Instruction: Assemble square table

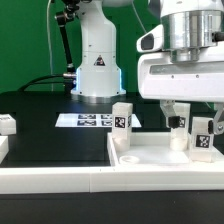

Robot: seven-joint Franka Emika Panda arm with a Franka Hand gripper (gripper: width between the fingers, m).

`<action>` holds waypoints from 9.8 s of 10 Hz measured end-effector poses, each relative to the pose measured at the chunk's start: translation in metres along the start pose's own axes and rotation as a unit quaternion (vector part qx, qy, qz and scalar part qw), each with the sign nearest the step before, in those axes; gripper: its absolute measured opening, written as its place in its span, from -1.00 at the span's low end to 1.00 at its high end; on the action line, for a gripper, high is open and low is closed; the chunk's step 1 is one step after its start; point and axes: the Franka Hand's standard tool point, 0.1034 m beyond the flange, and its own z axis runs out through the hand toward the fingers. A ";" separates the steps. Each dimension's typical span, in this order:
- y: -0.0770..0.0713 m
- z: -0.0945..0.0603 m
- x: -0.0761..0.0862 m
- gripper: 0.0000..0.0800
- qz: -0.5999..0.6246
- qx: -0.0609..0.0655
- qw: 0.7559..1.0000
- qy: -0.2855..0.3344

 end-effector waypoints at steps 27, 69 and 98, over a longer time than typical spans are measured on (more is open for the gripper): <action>-0.005 0.002 -0.018 -0.27 0.177 -0.023 0.984 0.005; -0.003 0.001 -0.017 -0.27 -0.029 -0.026 0.999 0.013; 0.000 0.000 -0.011 0.62 -0.243 -0.038 0.969 -0.008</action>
Offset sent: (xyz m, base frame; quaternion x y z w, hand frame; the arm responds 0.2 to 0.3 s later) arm -0.0037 0.0199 -0.0003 0.0120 -0.0044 -0.2593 0.9657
